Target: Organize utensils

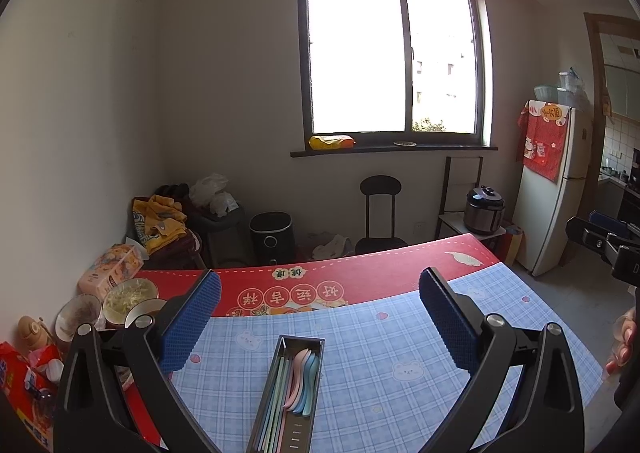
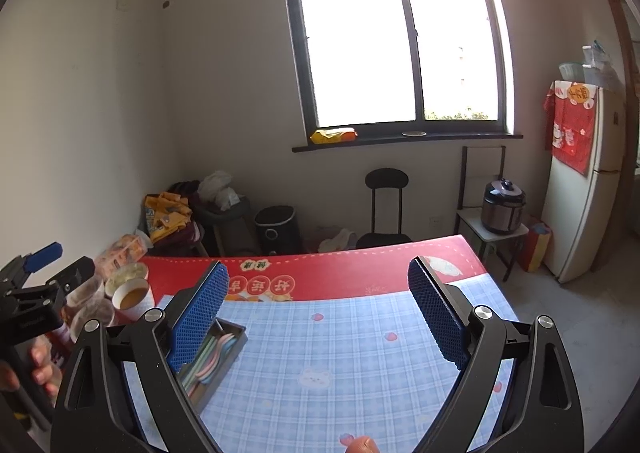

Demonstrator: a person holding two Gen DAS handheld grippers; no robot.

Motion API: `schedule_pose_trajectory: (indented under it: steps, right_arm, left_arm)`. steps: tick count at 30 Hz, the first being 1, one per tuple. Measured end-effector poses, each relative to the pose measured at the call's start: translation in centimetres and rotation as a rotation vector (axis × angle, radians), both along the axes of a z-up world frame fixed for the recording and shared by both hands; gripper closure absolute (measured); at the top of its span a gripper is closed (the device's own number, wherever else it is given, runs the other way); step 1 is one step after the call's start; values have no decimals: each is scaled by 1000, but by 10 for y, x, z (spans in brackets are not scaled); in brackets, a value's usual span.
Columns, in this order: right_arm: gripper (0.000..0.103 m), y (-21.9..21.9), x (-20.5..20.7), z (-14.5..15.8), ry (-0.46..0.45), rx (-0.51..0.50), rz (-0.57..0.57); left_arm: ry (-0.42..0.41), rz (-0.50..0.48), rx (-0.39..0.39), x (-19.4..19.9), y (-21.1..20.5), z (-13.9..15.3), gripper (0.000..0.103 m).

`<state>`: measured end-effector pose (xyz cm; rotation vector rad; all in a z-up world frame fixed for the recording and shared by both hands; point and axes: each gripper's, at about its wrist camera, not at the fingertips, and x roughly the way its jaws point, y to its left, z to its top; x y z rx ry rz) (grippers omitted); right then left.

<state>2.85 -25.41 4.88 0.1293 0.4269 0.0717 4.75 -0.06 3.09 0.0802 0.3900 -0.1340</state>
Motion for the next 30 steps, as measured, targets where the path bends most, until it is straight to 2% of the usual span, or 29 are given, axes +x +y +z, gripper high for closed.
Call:
schedule_pose_trajectory:
  steps: [30]
  right_arm:
    - [15,0,2,-2,17,10,-2]
  left_arm:
    - [17,8,-3,-2,3,-5,6]
